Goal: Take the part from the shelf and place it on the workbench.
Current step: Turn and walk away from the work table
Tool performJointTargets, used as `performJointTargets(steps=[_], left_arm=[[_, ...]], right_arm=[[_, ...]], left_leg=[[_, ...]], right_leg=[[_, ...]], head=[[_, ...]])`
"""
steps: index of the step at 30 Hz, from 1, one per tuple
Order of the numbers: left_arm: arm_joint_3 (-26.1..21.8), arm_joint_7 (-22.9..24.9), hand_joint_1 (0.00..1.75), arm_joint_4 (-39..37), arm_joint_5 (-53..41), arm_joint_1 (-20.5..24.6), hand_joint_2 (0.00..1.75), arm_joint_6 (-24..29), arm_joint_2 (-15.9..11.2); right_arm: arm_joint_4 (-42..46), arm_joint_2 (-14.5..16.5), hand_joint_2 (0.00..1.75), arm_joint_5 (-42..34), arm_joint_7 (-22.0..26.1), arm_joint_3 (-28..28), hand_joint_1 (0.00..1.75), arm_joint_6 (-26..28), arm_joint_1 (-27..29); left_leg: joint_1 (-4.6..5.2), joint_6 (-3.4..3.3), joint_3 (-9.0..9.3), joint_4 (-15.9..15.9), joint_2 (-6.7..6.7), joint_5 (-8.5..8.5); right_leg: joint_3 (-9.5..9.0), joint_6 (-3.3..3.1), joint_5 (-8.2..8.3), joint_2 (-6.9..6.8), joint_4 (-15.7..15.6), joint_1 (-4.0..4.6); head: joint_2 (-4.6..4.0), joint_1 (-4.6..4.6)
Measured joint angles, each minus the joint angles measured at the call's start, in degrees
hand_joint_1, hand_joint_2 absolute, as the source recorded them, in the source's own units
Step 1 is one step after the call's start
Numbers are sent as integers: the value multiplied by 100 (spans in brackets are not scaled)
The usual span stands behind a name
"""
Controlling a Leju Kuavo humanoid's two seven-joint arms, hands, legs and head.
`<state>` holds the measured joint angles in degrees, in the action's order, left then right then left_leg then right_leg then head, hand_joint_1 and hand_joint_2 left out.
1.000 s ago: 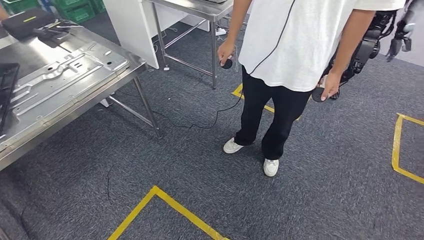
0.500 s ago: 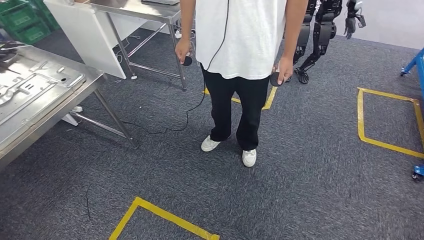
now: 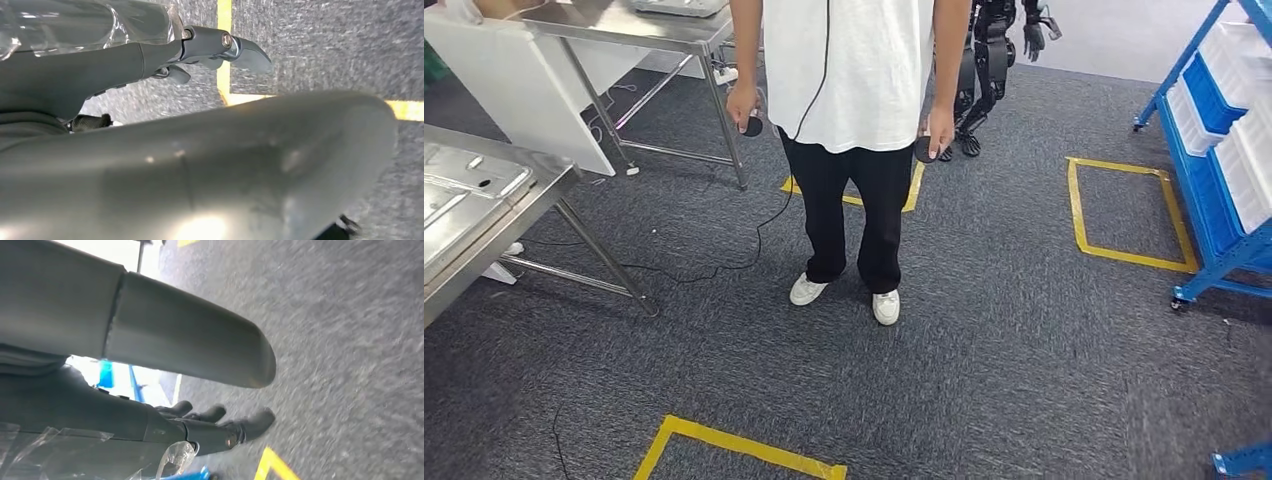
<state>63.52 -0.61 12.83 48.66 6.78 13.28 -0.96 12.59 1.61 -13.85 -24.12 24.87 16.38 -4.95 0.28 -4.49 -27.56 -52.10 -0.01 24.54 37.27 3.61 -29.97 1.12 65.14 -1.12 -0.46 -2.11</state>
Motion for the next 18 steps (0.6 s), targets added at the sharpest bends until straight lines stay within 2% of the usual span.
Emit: performJointTargets(steps=[1,2,3,4,5,7,8,9,10,11,13,15,16,17,18], left_arm=[[4,-1,0,0,0,-12,0,1,-2],[10,-4,0,0,0,-17,0,1,-2],[16,-8,0,0,-1,-15,0,1,-1],[22,-12,0,0,-1,-8,0,1,0],[27,-16,0,0,-3,1,0,1,2],[39,-20,0,0,-6,15,0,1,6],[48,-21,0,0,-7,20,0,1,7],[58,-22,0,0,-6,28,0,3,8],[68,-23,0,0,-5,42,0,4,10],[76,-23,0,0,-5,60,0,6,13],[82,-25,0,0,-5,88,0,7,17],[87,-25,0,0,-1,71,0,7,18],[91,-25,0,0,2,50,0,7,18],[95,-24,0,0,7,30,0,7,19],[97,-24,0,0,11,16,0,7,19]], right_arm=[[0,5,0,-5,13,3,0,1,-5],[0,10,0,-12,21,5,0,2,-8],[0,14,0,-20,25,7,0,4,-8],[0,14,0,-30,25,8,0,5,-8],[0,14,0,-40,25,9,0,8,-9],[0,11,0,-52,24,10,0,16,-17],[0,10,0,-54,24,11,0,24,-17],[-1,7,0,-56,24,11,0,30,-13],[-2,4,0,-60,25,12,0,37,-7],[-3,2,0,-63,26,13,0,43,-3],[-4,-3,0,-71,28,15,0,54,-16],[-4,-6,0,-78,31,16,0,60,-36],[-5,-7,0,-83,33,16,0,61,-40],[-5,-7,0,-89,35,17,0,61,-38],[-6,-8,0,-96,37,19,0,61,-31]], left_leg=[[8,-1,-14,-2,87,-2],[15,0,-24,-5,173,-2],[18,2,-29,-8,255,-1],[19,7,-25,-12,330,2],[21,16,-17,-19,397,8],[52,68,-5,-59,521,44],[65,98,1,-76,584,61],[73,131,7,-88,652,74],[67,161,17,-88,720,79],[50,196,22,-109,726,100],[7,269,-91,-413,492,329],[-43,320,-418,-1185,179,765],[-59,337,-595,-1592,118,936],[-71,348,-713,-1861,90,1014],[-81,353,-724,-1891,75,968]], right_leg=[[153,21,-165,-22,371,-6],[220,39,-227,-36,578,-13],[170,52,-186,-54,561,-15],[-9,57,-51,-98,292,-15],[-271,52,119,-202,-129,-13],[-731,2,358,-498,-915,21],[-829,-30,404,-582,-1101,38],[-848,-64,416,-584,-1168,54],[-828,-98,435,-495,-1167,55],[-816,-133,457,-428,-1177,47],[-793,-209,512,-294,-1204,24],[-752,-250,551,-156,-1208,13],[-730,-254,566,-78,-1206,14],[-713,-250,580,5,-1204,16],[-702,-238,593,91,-1202,15]], head=[[0,4],[0,7],[0,7],[0,7],[0,7],[0,6],[0,3],[0,-1],[0,-4],[0,-4],[0,-8],[0,-13],[0,-14],[0,-14],[0,-14]])
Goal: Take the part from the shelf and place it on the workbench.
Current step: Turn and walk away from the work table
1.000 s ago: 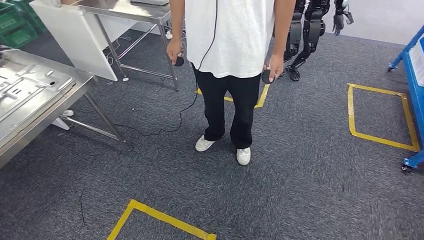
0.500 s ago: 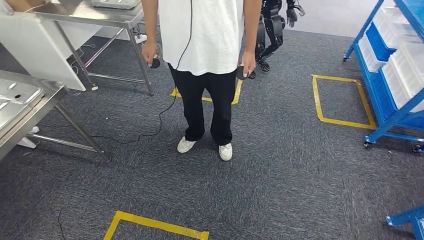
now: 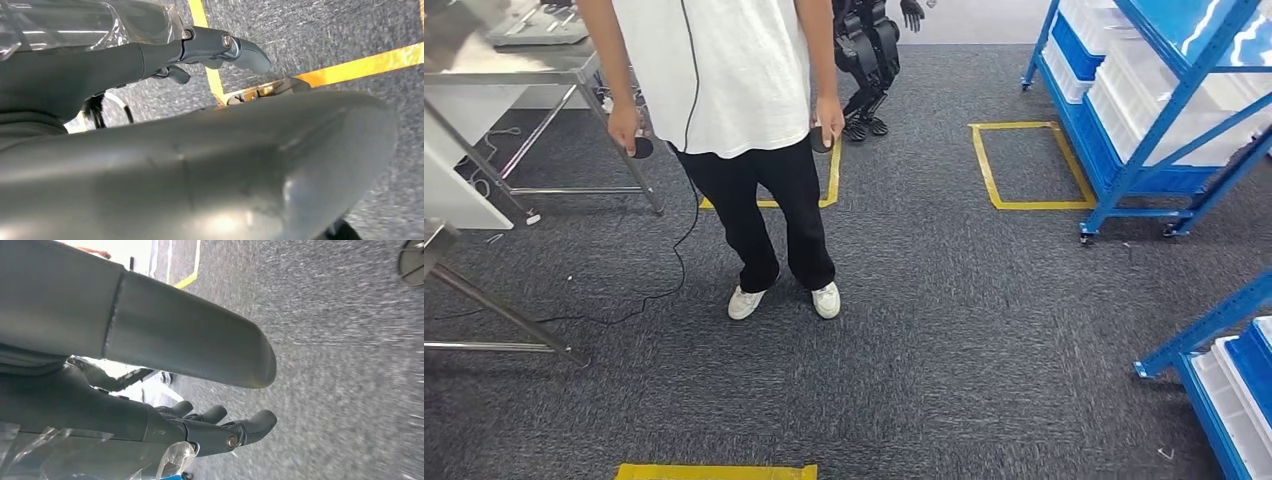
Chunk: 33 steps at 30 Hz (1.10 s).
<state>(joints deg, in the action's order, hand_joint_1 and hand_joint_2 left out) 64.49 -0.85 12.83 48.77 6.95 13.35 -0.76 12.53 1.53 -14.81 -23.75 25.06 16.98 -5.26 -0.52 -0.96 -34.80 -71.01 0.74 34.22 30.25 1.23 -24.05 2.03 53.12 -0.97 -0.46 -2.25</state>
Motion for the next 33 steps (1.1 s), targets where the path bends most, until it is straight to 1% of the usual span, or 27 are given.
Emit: performJointTargets(steps=[1,2,4,5,6,8,9,10,12,13,14,15,16,17,19,20,21,23,24,25,27,28,29,30,31,32,33], left_arm=[[2,0,0,0,3,-5,0,0,-1],[3,0,0,0,6,-4,0,0,-1],[4,0,0,0,7,1,0,0,-2],[4,0,0,0,7,2,0,0,-1],[5,0,0,0,8,4,0,-1,-1],[7,0,0,0,8,15,0,-2,8],[7,-1,0,0,8,26,0,-1,14],[8,-1,0,0,8,35,0,0,21],[12,-1,0,0,8,31,0,2,29],[16,-1,0,0,8,19,0,2,31],[21,0,0,0,8,7,0,1,34],[25,0,0,0,8,1,0,2,36],[26,0,0,0,8,0,0,2,37],[27,0,0,0,8,4,0,2,38],[27,0,0,0,8,14,0,2,40],[27,-1,0,0,8,18,0,2,42],[27,-1,0,0,8,22,0,2,43],[28,-1,0,0,8,38,0,2,47],[29,-1,0,0,8,50,0,2,50],[29,-2,0,0,9,59,0,2,51],[29,-1,0,0,14,54,0,2,52],[30,-1,0,0,18,36,0,2,52],[30,0,0,0,21,17,0,2,52],[31,0,0,0,25,2,0,2,52],[31,0,0,0,25,-5,0,2,52],[31,0,0,0,26,-5,0,2,52],[31,0,0,0,26,-2,0,2,52]], right_arm=[[-1,0,0,-7,1,1,0,0,6],[-1,0,0,-12,2,2,0,0,11],[-1,-1,0,-16,3,4,0,1,6],[-1,-2,0,-17,4,4,0,2,6],[-1,-5,0,-17,6,5,0,3,10],[-7,-15,0,-17,9,6,0,12,41],[-10,-20,0,-18,10,7,0,16,51],[-13,-24,0,-19,10,8,0,19,53],[-14,-27,0,-22,9,14,0,20,36],[-14,-27,0,-23,9,19,0,20,29],[-14,-26,0,-25,8,25,0,20,27],[-14,-26,0,-26,7,31,0,20,30],[-14,-27,0,-26,5,37,0,20,33],[-14,-30,0,-27,3,42,0,20,35],[-14,-37,0,-27,1,51,0,20,27],[-14,-40,0,-27,1,55,0,20,21],[-14,-41,0,-27,1,59,0,20,18],[-14,-43,0,-29,2,65,0,21,20],[-14,-43,0,-32,2,68,0,21,21],[-14,-44,0,-34,1,71,0,22,13],[-14,-45,0,-40,-5,76,0,22,-9],[-14,-46,0,-42,-8,78,0,21,-17],[-14,-46,0,-44,-10,81,0,21,-18],[-14,-46,0,-45,-11,84,0,20,-13],[-14,-46,0,-45,-12,86,0,20,-6],[-14,-45,0,-46,-14,88,0,20,1],[-14,-44,0,-46,-15,90,0,20,6]], left_leg=[[-10,-1,102,211,-18,-152],[-23,-6,296,620,-71,-369],[-41,-18,663,1449,-299,-704],[-36,-27,750,1674,-383,-777],[-19,-43,769,1749,-420,-791],[10,-119,750,1754,-319,-831],[16,-167,740,1765,-268,-857],[16,-218,729,1778,-208,-884],[37,-278,701,1787,-70,-910],[52,-293,688,1786,9,-913],[68,-296,676,1785,89,-914],[78,-298,668,1784,164,-914],[84,-298,666,1783,232,-914],[86,-295,672,1782,294,-912],[110,-266,698,1770,404,-894],[126,-239,712,1764,455,-882],[139,-207,722,1759,507,-870],[128,-138,729,1751,600,-856],[110,-97,717,1704,555,-817],[90,-55,663,1558,441,-713],[56,12,390,900,135,-324],[43,31,189,450,48,-109],[33,45,21,87,14,29],[23,53,-65,-97,0,59],[13,54,-35,-37,-11,-32],[3,48,110,267,-39,-220],[-10,38,315,702,-137,-442]], right_leg=[[5,14,12,83,1,-2],[6,31,23,162,2,-5],[23,80,47,298,12,1],[43,112,62,355,16,5],[67,149,78,407,15,5],[114,226,102,472,17,-25],[154,251,61,399,78,-35],[239,267,-56,271,249,-37],[559,279,-477,-24,970,-25],[750,289,-685,-91,1408,-23],[884,297,-807,-116,1737,-23],[916,301,-824,-132,1863,-23],[817,298,-731,-153,1732,-22],[599,290,-566,-205,1374,-21],[87,250,-268,-498,489,-3],[-62,222,-190,-602,211,10],[-117,193,-164,-660,87,24],[-84,125,-128,-520,74,35],[-74,89,-106,-458,64,29],[-63,49,-80,-396,55,21],[-32,-8,-38,-275,45,5],[-10,-24,-22,-201,46,5],[10,-28,-8,-120,47,6],[25,-24,5,-37,48,6],[32,-14,17,49,49,5],[33,-1,27,129,49,3],[34,15,38,203,50,-1]], head=[[0,-1],[0,-1],[0,-1],[0,-1],[0,1],[0,4],[0,8],[0,11],[0,28],[0,34],[0,39],[0,39],[0,39],[0,39],[0,38],[0,36],[0,34],[0,31],[0,26],[0,22],[0,12],[0,11],[0,11],[0,11],[0,11],[0,10],[0,10]])
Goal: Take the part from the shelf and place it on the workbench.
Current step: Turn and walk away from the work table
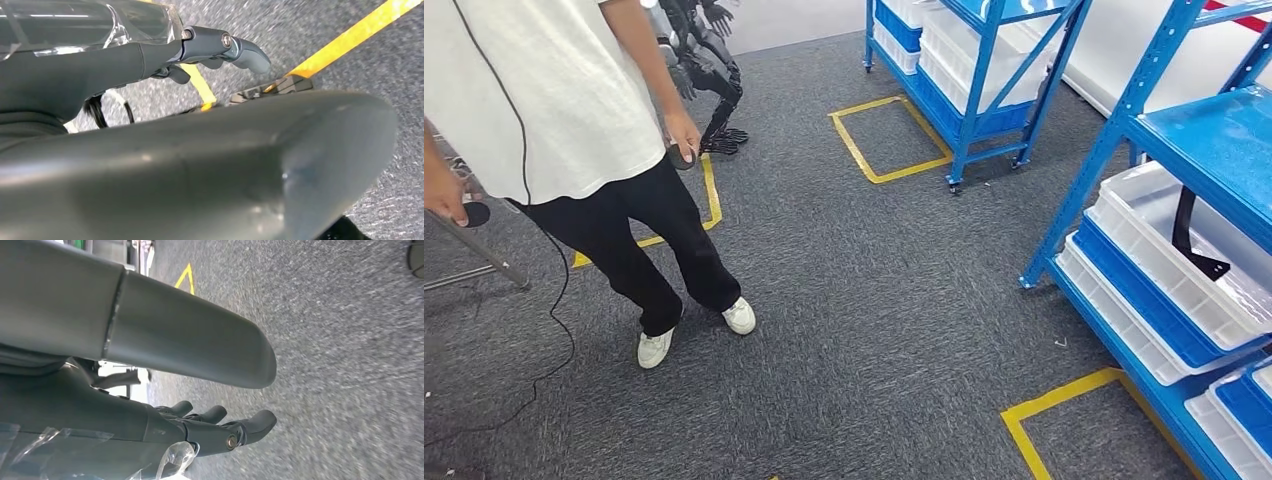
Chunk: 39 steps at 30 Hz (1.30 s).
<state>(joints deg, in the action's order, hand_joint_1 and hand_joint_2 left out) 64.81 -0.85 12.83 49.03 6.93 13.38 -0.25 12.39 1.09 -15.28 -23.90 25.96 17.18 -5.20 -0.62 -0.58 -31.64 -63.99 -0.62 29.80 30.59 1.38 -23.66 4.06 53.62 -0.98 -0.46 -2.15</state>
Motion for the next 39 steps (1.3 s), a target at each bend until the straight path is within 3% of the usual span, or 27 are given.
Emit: performJointTargets(steps=[2,3,4,5,6,7,8,10,12,13,14,16,18,20,22,24,26,27,28,29,30,32,34,36,37,39], left_arm=[[0,1,0,0,1,3,0,2,-1],[0,2,0,0,1,1,0,3,-2],[1,3,0,0,1,-1,0,3,-2],[1,4,0,0,1,1,0,3,2],[2,4,0,0,0,9,0,3,7],[2,3,0,0,0,19,0,3,11],[2,2,0,0,1,26,0,3,15],[2,0,0,0,2,15,0,4,17],[2,0,0,0,2,-8,0,3,18],[2,0,0,0,2,-11,0,3,19],[2,0,0,0,2,-9,0,2,21],[2,0,0,0,2,1,0,2,25],[2,3,0,0,2,5,0,2,26],[4,7,0,0,1,17,0,2,26],[7,6,0,1,0,47,0,2,26],[9,6,0,1,-1,59,0,1,27],[9,10,0,0,-3,31,0,0,27],[9,13,0,0,-4,13,0,0,27],[10,15,0,1,-7,-1,0,0,27],[11,17,0,1,-11,-6,0,0,27],[12,17,0,1,-16,-4,0,0,27],[13,17,0,1,-28,8,0,5,24],[13,21,0,1,-36,13,0,11,22],[13,24,0,1,-37,22,0,13,31],[13,24,0,2,-37,33,0,13,36],[13,26,0,2,-37,47,0,13,44]], right_arm=[[0,4,0,-1,-2,2,0,1,-6],[0,6,0,-3,-3,3,0,1,-9],[0,5,0,-7,-5,4,0,2,-5],[-2,1,0,-11,-9,4,0,7,7],[-3,-5,0,-15,-13,6,0,10,22],[-5,-10,0,-17,-15,7,0,15,29],[-7,-13,0,-18,-17,8,0,19,29],[-7,-14,0,-24,-17,11,0,20,14],[-7,-13,0,-27,-17,14,0,20,12],[-7,-13,0,-25,-18,15,0,20,16],[-7,-15,0,-22,-19,16,0,20,20],[-7,-21,0,-20,-19,21,0,21,18],[-8,-25,0,-20,-19,33,0,21,9],[-9,-25,0,-20,-20,49,0,20,17],[-9,-26,0,-17,-22,62,0,20,27],[-9,-27,0,-20,-24,69,0,21,13],[-9,-28,0,-28,-22,73,0,22,-1],[-9,-28,0,-33,-21,77,0,22,-1],[-9,-28,0,-35,-20,81,0,22,2],[-9,-28,0,-38,-21,86,0,22,4],[-9,-27,0,-40,-23,89,0,22,6],[-9,-19,0,-44,-27,93,0,22,6],[-9,-14,0,-45,-36,95,0,22,9],[-12,-23,0,-46,-51,95,0,22,30],[-14,-28,0,-46,-57,95,0,22,38],[-17,-35,0,-47,-67,96,0,21,41]], left_leg=[[-10,-32,330,781,-307,-307],[-5,-51,394,966,-412,-361],[12,-77,405,1031,-433,-370],[16,-113,397,1033,-365,-386],[19,-158,396,1048,-299,-411],[17,-207,395,1066,-228,-438],[11,-249,391,1083,-150,-462],[29,-293,374,1089,21,-475],[47,-298,361,1087,200,-474],[49,-296,360,1086,280,-472],[47,-289,364,1084,352,-468],[59,-247,382,1066,473,-440],[87,-176,400,1041,574,-397],[87,-101,419,1031,675,-375],[46,-21,397,927,580,-289],[15,39,174,409,307,31],[14,58,-219,-425,162,410],[14,55,-368,-719,143,487],[16,42,-421,-805,132,454],[20,17,-364,-650,114,313],[29,-20,-209,-295,72,106],[53,-111,168,558,-158,-272],[74,-144,345,973,-280,-407],[72,-155,353,1016,-158,-431],[65,-180,349,1027,-98,-448],[42,-248,333,1049,29,-480]], right_leg=[[36,56,22,143,18,11],[64,91,37,208,21,14],[92,132,54,275,20,13],[115,171,74,331,10,-2],[142,198,64,297,37,-13],[202,220,-10,174,146,-17],[310,236,-158,13,374,-15],[663,266,-594,-279,1163,-13],[929,299,-831,-338,1796,-22],[898,311,-785,-354,1795,-27],[747,321,-648,-383,1557,-31],[253,329,-316,-589,698,-33],[-27,265,-168,-747,172,-19],[-27,160,-156,-677,124,8],[-5,80,-134,-573,121,9],[11,19,-100,-478,114,-3],[38,-17,-78,-357,116,8],[49,-27,-70,-281,117,14],[56,-32,-63,-204,117,20],[58,-33,-55,-124,117,25],[57,-28,-47,-46,117,29],[73,-6,-30,103,125,42],[109,26,-17,240,137,60],[145,67,-4,338,153,56],[177,89,-43,269,210,52],[373,133,-335,-27,645,48]], head=[[0,0],[0,1],[0,3],[0,5],[0,6],[0,10],[0,14],[0,23],[0,26],[0,25],[0,24],[0,26],[1,16],[2,4],[2,1],[1,-2],[1,-3],[1,-3],[1,-3],[1,-3],[1,-4],[2,-4],[1,-2],[2,-1],[2,3],[2,13]])
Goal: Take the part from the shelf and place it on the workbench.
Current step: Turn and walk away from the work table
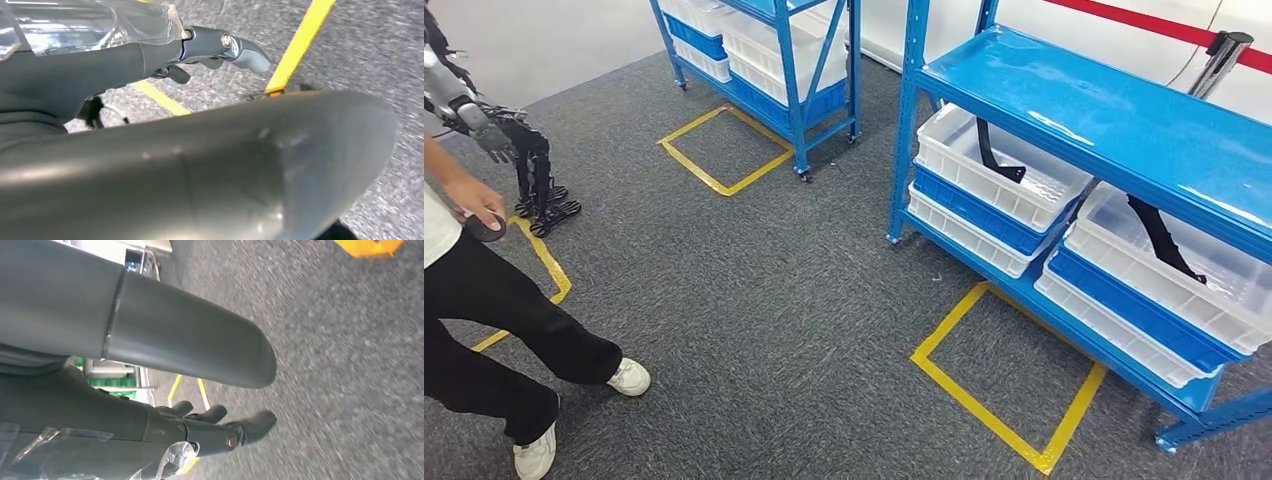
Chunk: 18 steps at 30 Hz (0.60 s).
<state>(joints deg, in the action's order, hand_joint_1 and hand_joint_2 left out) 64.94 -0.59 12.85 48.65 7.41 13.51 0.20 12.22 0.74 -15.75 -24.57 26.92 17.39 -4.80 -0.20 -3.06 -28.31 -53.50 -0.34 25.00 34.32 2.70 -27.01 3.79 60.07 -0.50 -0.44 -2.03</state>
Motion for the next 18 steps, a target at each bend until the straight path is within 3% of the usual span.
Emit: performJointTargets(steps=[2,3,4,5,7,8,10,12,14,16,18], left_arm=[[1,4,0,0,1,-18,0,1,0],[2,5,0,0,2,-30,0,2,0],[2,7,0,0,3,-38,0,3,0],[2,7,0,0,4,-42,0,4,1],[2,7,0,0,9,-40,0,8,-1],[2,7,0,-1,12,-39,0,13,-5],[3,7,0,-2,15,-38,0,23,-14],[4,7,0,-1,14,-28,0,28,-14],[4,7,0,0,13,-1,0,30,-11],[4,6,0,1,11,10,0,31,-11],[5,5,0,1,11,-14,0,30,-10]], right_arm=[[0,3,0,-1,-5,2,0,-1,-6],[0,4,0,-1,-7,3,0,-1,-8],[0,3,0,-2,-8,4,0,-1,-8],[0,1,0,-2,-8,4,0,-1,-7],[0,-3,0,-5,-10,5,0,1,-8],[0,3,0,-7,-10,7,0,2,-12],[-1,17,0,-9,-11,13,0,3,-17],[-2,16,0,-10,-10,17,0,6,-15],[-1,14,0,-10,-10,22,0,8,-24],[-1,12,0,-10,-11,30,0,9,-41],[0,13,0,-10,-11,40,0,10,-47]], left_leg=[[-4,-30,-20,-1,138,-3],[-9,-28,-27,-3,213,-2],[-20,-20,-29,-5,283,0],[-39,-2,-25,-9,349,8],[-77,82,-9,-51,455,49],[-83,144,-11,-100,502,92],[-59,235,-6,-160,586,155],[-72,267,28,-151,662,166],[-118,294,-5,-294,503,292],[-129,308,-279,-909,222,652],[-108,286,-692,-1735,123,976]], right_leg=[[359,56,-427,-250,808,-22],[501,87,-547,-290,1133,-44],[549,121,-558,-317,1268,-72],[476,159,-461,-346,1165,-102],[65,258,-105,-531,416,-170],[-120,271,21,-629,57,-190],[-263,200,90,-724,-268,-193],[-237,68,83,-602,-265,-162],[-224,-16,104,-492,-268,-147],[-206,-76,130,-384,-272,-134],[-179,-114,150,-246,-272,-97]], head=[[0,8],[0,9],[0,9],[0,9],[0,9],[0,8],[0,-1],[0,-12],[0,-16],[0,-22],[0,-26]])
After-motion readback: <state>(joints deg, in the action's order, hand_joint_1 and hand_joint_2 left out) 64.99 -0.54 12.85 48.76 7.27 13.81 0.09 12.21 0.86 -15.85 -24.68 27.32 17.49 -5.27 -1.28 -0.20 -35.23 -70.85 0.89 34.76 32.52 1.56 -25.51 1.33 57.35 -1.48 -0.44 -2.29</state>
